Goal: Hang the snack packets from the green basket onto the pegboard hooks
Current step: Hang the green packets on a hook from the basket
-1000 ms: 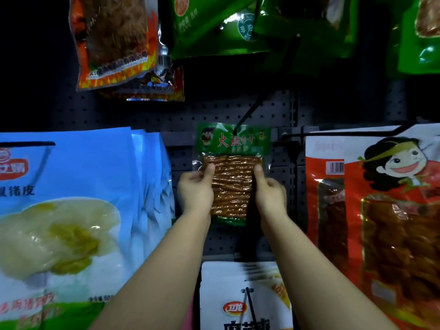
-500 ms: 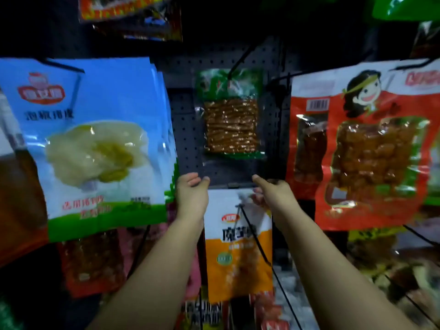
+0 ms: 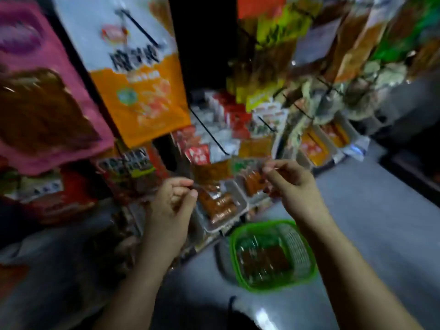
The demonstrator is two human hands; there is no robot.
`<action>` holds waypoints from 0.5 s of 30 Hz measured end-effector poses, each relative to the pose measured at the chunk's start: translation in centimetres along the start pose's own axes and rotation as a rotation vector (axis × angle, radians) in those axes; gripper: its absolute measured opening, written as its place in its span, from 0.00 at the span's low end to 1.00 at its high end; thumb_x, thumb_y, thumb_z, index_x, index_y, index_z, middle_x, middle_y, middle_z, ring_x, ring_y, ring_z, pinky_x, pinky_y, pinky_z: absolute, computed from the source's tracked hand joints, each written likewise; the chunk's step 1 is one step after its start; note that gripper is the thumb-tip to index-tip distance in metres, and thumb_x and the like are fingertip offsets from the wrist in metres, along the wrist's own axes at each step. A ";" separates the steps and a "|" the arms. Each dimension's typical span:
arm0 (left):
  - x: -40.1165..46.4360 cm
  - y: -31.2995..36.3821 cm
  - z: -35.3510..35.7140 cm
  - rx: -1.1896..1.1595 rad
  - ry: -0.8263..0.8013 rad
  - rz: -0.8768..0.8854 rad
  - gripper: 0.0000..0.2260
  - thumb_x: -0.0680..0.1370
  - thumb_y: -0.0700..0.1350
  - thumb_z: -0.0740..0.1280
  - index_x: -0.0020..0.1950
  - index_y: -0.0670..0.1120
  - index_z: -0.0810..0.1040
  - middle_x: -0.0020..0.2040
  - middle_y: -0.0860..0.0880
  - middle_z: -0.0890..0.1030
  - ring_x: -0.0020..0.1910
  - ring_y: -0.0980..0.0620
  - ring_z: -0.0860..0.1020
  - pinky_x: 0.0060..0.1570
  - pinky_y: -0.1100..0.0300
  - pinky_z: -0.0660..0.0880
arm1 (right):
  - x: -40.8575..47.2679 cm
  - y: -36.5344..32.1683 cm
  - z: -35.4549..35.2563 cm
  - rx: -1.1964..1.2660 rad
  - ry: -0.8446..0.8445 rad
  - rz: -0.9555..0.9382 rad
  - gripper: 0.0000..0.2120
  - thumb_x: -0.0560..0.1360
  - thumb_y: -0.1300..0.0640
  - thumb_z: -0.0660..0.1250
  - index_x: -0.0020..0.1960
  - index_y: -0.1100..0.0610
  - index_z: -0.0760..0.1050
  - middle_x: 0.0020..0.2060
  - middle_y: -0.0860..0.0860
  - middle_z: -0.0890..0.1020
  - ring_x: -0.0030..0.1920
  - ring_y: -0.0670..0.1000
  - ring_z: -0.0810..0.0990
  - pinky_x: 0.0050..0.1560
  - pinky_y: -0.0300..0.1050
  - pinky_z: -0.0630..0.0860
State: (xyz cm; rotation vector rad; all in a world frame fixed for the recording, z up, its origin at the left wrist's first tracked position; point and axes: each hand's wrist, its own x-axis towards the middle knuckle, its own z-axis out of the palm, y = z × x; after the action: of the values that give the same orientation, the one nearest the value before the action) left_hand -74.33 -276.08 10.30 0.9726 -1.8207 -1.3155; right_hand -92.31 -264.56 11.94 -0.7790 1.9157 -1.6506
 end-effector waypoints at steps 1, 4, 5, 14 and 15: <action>-0.6 -1.5 1.5 0.018 -0.052 -0.034 0.11 0.76 0.37 0.67 0.44 0.55 0.74 0.37 0.55 0.77 0.34 0.67 0.76 0.36 0.76 0.69 | -0.4 2.1 -0.9 -0.018 0.011 0.057 0.09 0.77 0.64 0.65 0.41 0.53 0.75 0.26 0.44 0.80 0.25 0.38 0.76 0.28 0.30 0.71; -1.4 -6.7 6.4 0.029 -0.177 -0.121 0.13 0.76 0.36 0.67 0.44 0.56 0.74 0.38 0.54 0.79 0.36 0.67 0.77 0.38 0.76 0.70 | -0.5 10.0 -3.3 -0.115 0.033 0.203 0.08 0.76 0.62 0.66 0.41 0.52 0.75 0.29 0.47 0.80 0.27 0.41 0.77 0.30 0.33 0.72; -1.6 -8.8 8.3 0.041 -0.214 -0.140 0.13 0.75 0.37 0.67 0.44 0.56 0.74 0.38 0.55 0.80 0.37 0.66 0.77 0.39 0.75 0.71 | -0.3 13.2 -4.0 -0.180 0.026 0.241 0.07 0.76 0.61 0.67 0.41 0.51 0.75 0.31 0.48 0.80 0.30 0.44 0.77 0.33 0.37 0.72; -4.1 -39.8 28.5 0.197 -0.539 -0.403 0.11 0.75 0.37 0.69 0.45 0.54 0.74 0.40 0.52 0.79 0.43 0.51 0.78 0.49 0.57 0.72 | 0.3 49.4 -10.9 -0.681 -0.201 0.639 0.11 0.77 0.55 0.66 0.52 0.63 0.78 0.44 0.61 0.84 0.42 0.58 0.82 0.42 0.46 0.74; -4.6 -43.7 30.7 0.228 -0.584 -0.447 0.09 0.75 0.38 0.68 0.46 0.52 0.74 0.41 0.51 0.79 0.44 0.51 0.78 0.49 0.59 0.71 | 0.2 53.5 -11.4 -0.743 -0.263 0.675 0.13 0.78 0.54 0.64 0.53 0.64 0.78 0.46 0.63 0.83 0.43 0.58 0.82 0.42 0.45 0.74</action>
State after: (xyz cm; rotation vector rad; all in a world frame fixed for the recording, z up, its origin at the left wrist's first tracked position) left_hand -90.45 -267.32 -40.04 1.2622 -2.3145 -1.8368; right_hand -105.92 -250.98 -39.25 -0.4680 2.2448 -0.4083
